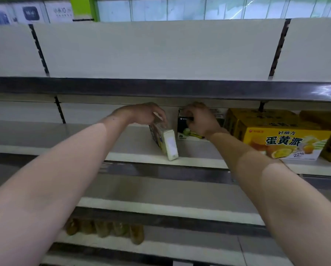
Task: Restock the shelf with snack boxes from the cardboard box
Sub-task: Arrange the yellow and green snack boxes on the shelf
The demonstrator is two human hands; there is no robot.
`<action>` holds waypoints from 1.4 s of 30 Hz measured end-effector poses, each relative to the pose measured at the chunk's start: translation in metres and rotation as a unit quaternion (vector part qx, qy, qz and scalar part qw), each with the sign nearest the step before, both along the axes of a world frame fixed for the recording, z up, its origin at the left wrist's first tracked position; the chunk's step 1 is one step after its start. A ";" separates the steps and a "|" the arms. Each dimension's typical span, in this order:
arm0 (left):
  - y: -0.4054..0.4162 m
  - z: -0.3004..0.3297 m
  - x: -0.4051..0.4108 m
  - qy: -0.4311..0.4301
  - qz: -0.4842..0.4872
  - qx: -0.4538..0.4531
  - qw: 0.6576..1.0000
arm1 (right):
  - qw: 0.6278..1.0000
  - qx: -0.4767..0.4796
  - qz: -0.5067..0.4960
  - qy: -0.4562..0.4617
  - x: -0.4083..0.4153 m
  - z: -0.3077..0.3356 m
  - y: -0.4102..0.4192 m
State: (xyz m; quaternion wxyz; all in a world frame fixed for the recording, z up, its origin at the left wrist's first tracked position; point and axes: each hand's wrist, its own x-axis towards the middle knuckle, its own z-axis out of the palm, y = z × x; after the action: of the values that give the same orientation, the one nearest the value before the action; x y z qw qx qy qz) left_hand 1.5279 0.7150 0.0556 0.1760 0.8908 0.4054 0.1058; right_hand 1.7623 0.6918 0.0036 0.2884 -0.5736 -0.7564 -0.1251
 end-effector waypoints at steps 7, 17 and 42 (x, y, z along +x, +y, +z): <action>-0.008 -0.013 -0.020 -0.129 0.150 -0.074 0.977 | 0.995 -0.045 0.073 -0.060 -0.061 -0.005 0.001; -0.007 -0.009 -0.041 -0.030 0.128 -0.033 0.991 | 0.994 -0.063 0.086 0.020 -0.080 -0.004 0.016; 0.020 -0.042 0.042 -0.115 0.062 0.059 0.990 | 0.996 -0.041 0.082 -0.019 0.004 0.001 -0.021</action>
State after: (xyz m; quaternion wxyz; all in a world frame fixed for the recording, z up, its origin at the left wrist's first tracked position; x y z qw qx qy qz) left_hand 1.5702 0.7348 0.0139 0.1613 0.8549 0.4298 0.2418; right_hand 1.7662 0.6712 0.0046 0.2594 -0.5189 -0.8105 -0.0808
